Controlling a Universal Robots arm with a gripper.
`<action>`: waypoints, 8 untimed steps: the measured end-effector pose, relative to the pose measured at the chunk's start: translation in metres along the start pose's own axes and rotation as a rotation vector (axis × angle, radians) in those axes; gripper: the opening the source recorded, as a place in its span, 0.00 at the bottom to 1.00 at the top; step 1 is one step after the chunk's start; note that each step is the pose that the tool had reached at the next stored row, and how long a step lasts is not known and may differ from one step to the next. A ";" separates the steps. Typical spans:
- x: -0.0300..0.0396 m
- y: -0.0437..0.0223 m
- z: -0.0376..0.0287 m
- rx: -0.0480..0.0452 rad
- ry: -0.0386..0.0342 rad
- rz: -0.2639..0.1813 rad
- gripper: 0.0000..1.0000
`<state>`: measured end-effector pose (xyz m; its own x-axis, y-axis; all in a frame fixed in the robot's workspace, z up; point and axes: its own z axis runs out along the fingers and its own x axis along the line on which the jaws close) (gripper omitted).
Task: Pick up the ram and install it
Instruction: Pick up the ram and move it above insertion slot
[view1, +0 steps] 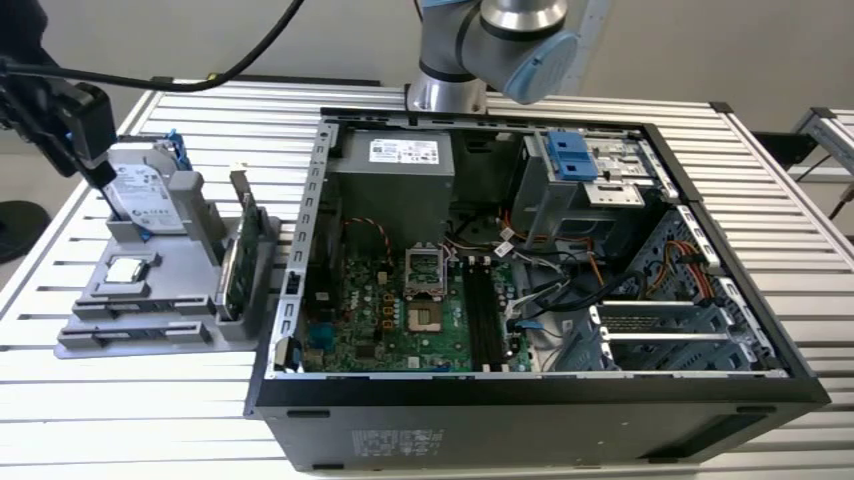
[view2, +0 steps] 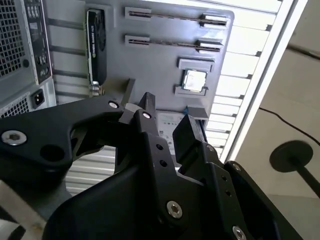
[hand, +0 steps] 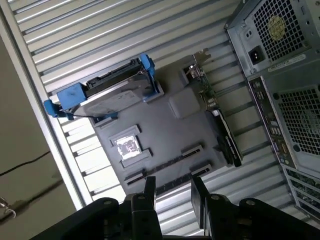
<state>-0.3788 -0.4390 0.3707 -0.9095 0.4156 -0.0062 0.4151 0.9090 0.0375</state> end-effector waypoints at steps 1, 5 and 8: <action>0.0001 -0.0001 0.0010 0.0010 -0.0010 0.011 1.00; 0.0003 -0.0003 0.0048 0.0055 -0.0049 0.056 1.00; 0.0004 -0.0004 0.0075 0.0088 -0.0076 0.091 1.00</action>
<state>-0.3792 -0.4390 0.3632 -0.8680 0.4964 -0.0108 0.4960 0.8678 0.0295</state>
